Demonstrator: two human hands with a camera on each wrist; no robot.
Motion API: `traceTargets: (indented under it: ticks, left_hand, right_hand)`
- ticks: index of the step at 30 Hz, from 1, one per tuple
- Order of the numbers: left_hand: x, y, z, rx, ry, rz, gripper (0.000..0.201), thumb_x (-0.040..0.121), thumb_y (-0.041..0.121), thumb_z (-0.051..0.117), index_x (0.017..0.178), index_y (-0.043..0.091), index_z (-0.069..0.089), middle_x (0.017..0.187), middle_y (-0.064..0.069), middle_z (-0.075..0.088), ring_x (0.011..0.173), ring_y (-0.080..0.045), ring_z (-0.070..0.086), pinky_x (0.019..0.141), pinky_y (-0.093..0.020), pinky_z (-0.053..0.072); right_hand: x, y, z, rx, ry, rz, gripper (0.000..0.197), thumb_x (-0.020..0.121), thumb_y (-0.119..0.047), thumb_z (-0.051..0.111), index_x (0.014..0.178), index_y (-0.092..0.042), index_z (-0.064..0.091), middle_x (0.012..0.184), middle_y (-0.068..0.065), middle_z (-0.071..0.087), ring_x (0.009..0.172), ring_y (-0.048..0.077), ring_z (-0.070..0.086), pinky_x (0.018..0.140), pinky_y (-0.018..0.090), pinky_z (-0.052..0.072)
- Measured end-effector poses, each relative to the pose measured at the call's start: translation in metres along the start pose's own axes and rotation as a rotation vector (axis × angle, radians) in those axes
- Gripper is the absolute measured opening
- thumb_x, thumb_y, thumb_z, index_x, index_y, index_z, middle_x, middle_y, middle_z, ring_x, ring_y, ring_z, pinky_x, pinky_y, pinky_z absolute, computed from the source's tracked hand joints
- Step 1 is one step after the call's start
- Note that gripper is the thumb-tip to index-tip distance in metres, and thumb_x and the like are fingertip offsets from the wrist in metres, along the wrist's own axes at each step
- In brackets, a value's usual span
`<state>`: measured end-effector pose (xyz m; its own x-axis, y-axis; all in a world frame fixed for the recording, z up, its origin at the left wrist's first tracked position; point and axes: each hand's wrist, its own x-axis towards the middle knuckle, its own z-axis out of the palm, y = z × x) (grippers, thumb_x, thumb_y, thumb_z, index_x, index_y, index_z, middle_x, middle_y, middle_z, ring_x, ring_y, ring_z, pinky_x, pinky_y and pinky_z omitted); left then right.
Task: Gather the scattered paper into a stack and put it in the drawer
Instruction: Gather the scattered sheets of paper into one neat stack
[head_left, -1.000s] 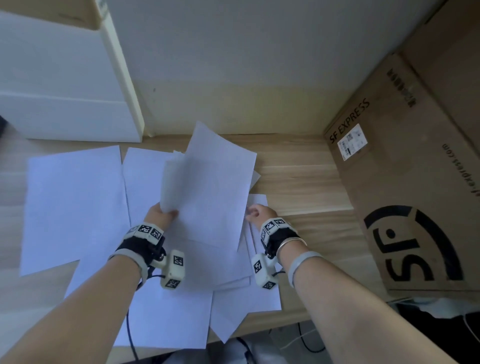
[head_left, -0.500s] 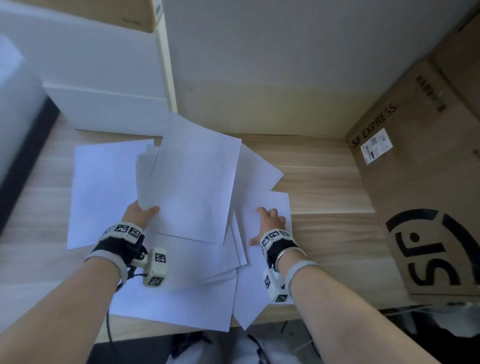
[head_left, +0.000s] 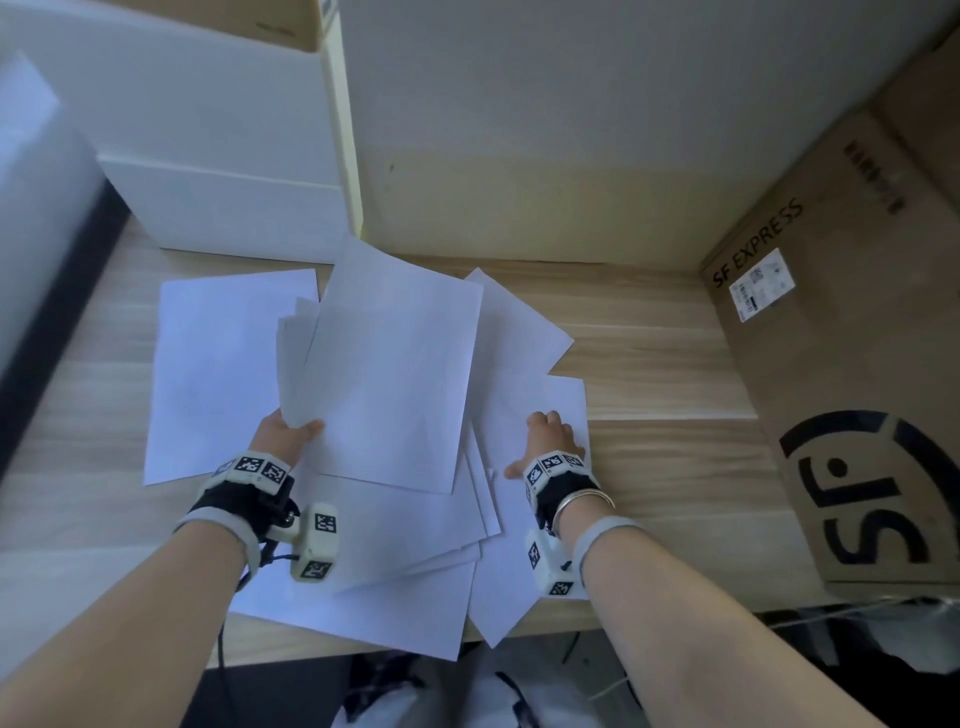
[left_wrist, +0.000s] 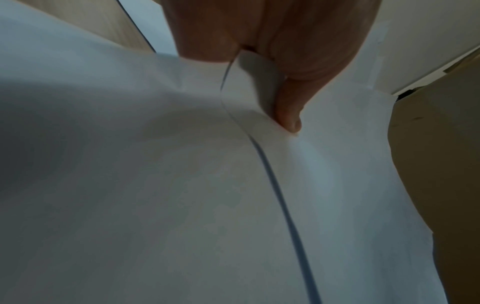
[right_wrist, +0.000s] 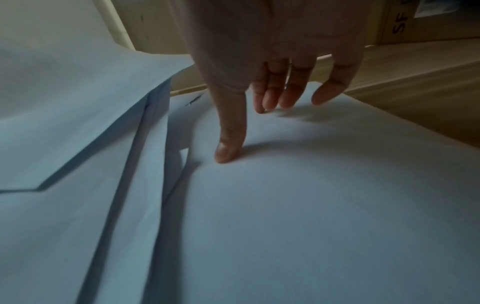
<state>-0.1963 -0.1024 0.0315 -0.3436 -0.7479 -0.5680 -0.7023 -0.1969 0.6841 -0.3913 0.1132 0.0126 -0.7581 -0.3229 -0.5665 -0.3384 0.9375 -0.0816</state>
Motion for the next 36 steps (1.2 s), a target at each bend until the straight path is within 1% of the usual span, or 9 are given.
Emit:
traceTargets:
  ticks: [11,16,21,23,26,29,30,33,36]
  left_hand:
    - [0.004,-0.001,0.011,0.008,-0.021,-0.037,0.043,0.09,0.008,0.055,0.13,-0.007,0.046,0.131,-0.028,0.053,0.12,-0.041,0.051,0.1,-0.042,0.038]
    - [0.005,0.001,0.016,0.001,-0.022,-0.027,0.043,0.09,0.008,0.055,0.13,-0.007,0.047,0.131,-0.029,0.053,0.121,-0.041,0.05,0.101,-0.043,0.037]
    - [0.006,0.006,0.02,-0.002,-0.033,-0.018,0.044,0.09,0.008,0.055,0.131,-0.007,0.047,0.132,-0.028,0.052,0.121,-0.041,0.05,0.1,-0.042,0.037]
    - [0.006,0.008,0.022,-0.007,-0.037,-0.021,0.044,0.09,0.008,0.055,0.131,-0.007,0.046,0.132,-0.028,0.052,0.122,-0.041,0.05,0.101,-0.042,0.037]
    - [0.007,0.011,0.025,-0.013,-0.044,-0.018,0.043,0.09,0.008,0.055,0.13,-0.007,0.047,0.133,-0.027,0.052,0.122,-0.04,0.05,0.101,-0.042,0.037]
    - [0.009,0.012,0.029,-0.017,-0.054,-0.02,0.043,0.09,0.007,0.055,0.13,-0.007,0.047,0.133,-0.027,0.052,0.122,-0.04,0.05,0.099,-0.04,0.038]
    - [0.009,0.012,0.03,-0.018,-0.059,-0.021,0.043,0.09,0.007,0.055,0.13,-0.007,0.047,0.133,-0.027,0.053,0.122,-0.04,0.05,0.097,-0.039,0.038]
    - [0.01,0.011,0.035,-0.019,-0.071,-0.03,0.043,0.09,0.007,0.055,0.13,-0.007,0.047,0.132,-0.027,0.053,0.121,-0.04,0.051,0.096,-0.039,0.038]
    - [0.013,0.01,0.038,-0.003,-0.082,-0.035,0.042,0.09,0.007,0.055,0.129,-0.007,0.048,0.131,-0.028,0.054,0.12,-0.04,0.052,0.087,-0.033,0.036]
  right_hand:
    - [0.004,0.0,0.0,0.059,-0.042,0.013,0.069,0.07,-0.025,0.081,0.125,-0.007,0.043,0.134,0.006,0.034,0.118,0.031,0.049,0.093,0.039,0.049]
    - [0.002,0.008,-0.003,0.212,-0.074,0.002,0.072,0.069,-0.016,0.08,0.125,-0.018,0.035,0.123,0.008,0.05,0.104,0.029,0.06,0.084,0.035,0.049]
    - [0.001,0.019,-0.009,0.224,-0.135,0.107,0.059,0.078,-0.029,0.072,0.129,-0.01,0.048,0.126,0.008,0.059,0.117,0.028,0.057,0.102,0.04,0.045]
    - [0.002,0.028,-0.013,0.243,-0.103,0.18,0.049,0.085,-0.027,0.064,0.126,-0.004,0.052,0.128,0.011,0.058,0.119,0.029,0.055,0.096,0.031,0.047]
    - [0.0,0.046,-0.014,0.208,-0.027,0.237,0.041,0.091,-0.021,0.055,0.129,-0.005,0.051,0.132,0.015,0.053,0.124,0.029,0.049,0.091,0.031,0.04]
    - [-0.006,0.056,-0.007,0.206,0.049,0.284,0.029,0.094,-0.02,0.049,0.118,-0.009,0.061,0.089,0.017,0.054,0.118,0.028,0.05,0.099,0.031,0.039]
    - [-0.006,0.056,-0.005,0.222,0.042,0.293,0.03,0.093,-0.018,0.051,0.119,-0.006,0.06,0.089,0.018,0.053,0.118,0.03,0.05,0.099,0.031,0.039]
    - [-0.005,0.05,-0.002,0.287,-0.002,0.285,0.038,0.094,-0.013,0.053,0.127,0.004,0.049,0.135,0.023,0.041,0.123,0.033,0.047,0.087,0.03,0.041]
    - [-0.004,0.049,-0.007,0.357,-0.011,0.329,0.039,0.09,-0.021,0.058,0.122,-0.001,0.053,0.138,0.016,0.033,0.113,0.03,0.055,0.083,0.028,0.043]
